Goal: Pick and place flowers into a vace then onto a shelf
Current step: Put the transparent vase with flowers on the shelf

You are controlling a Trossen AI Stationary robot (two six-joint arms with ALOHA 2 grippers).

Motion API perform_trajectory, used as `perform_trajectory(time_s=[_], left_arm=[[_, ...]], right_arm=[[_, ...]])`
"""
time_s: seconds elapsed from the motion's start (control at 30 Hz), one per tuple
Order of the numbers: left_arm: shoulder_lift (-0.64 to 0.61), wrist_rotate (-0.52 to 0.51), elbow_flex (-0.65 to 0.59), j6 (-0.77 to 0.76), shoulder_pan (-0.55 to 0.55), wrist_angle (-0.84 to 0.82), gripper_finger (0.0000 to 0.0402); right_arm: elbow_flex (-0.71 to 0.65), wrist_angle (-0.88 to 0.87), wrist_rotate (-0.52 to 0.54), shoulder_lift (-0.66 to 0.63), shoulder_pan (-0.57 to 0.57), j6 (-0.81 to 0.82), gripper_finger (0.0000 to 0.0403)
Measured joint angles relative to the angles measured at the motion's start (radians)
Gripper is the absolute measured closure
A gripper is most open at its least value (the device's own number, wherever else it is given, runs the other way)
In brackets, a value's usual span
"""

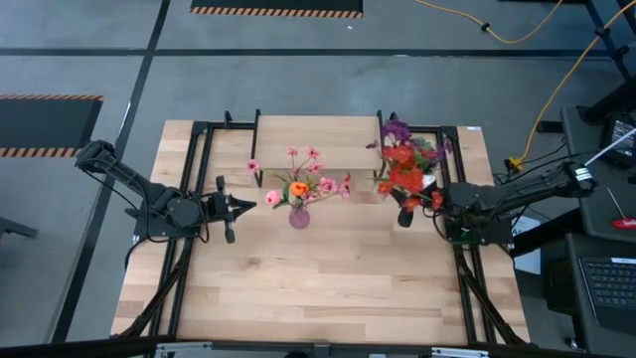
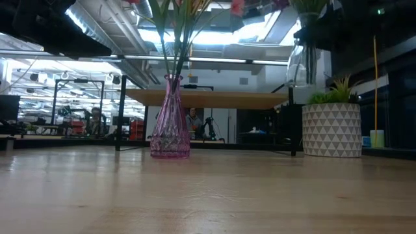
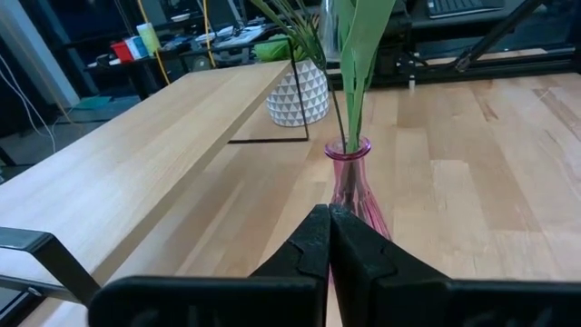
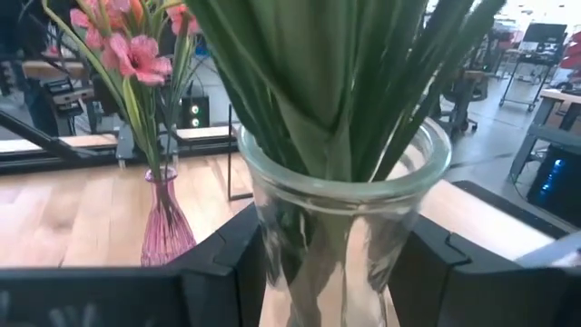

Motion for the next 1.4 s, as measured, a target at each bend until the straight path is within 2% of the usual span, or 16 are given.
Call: perform_trajectory(time_s=[0.2, 0.47, 0.83, 1.0, 1.17, 1.3, 1.4], left_arm=[[0.0, 0.0, 0.0, 0.001, 0.0, 0.0, 0.0399], [0.0, 0.0, 0.0, 0.034, 0.0, 0.0, 0.0399], [0.0, -0.001, 0.0, 0.034, 0.0, 0.0, 0.0399], [0.0, -0.002, 0.0, 0.034, 0.0, 0.0, 0.04], [0.0, -0.003, 0.0, 0.034, 0.0, 0.0, 0.0399], [0.0, -0.003, 0.0, 0.034, 0.0, 0.0, 0.0399], [0.0, -0.003, 0.0, 0.034, 0.0, 0.0, 0.0398]], right_arm=[[0.165, -0.176, -0.003, 0.01, -0.001, -0.056, 0.0238], [0.305, -0.216, -0.008, 0.028, -0.088, -0.156, 0.0238], [0.385, -0.215, -0.261, 0.165, -0.32, -0.154, 0.0238], [0.446, -0.208, -0.44, 0.241, -0.443, -0.12, 0.0238], [0.478, -0.207, -0.526, 0.317, -0.564, -0.072, 0.0238], [0.481, -0.14, -0.652, 0.384, -0.644, -0.04, 0.0238], [0.483, -0.096, -0.693, 0.428, -0.685, -0.02, 0.0238]])
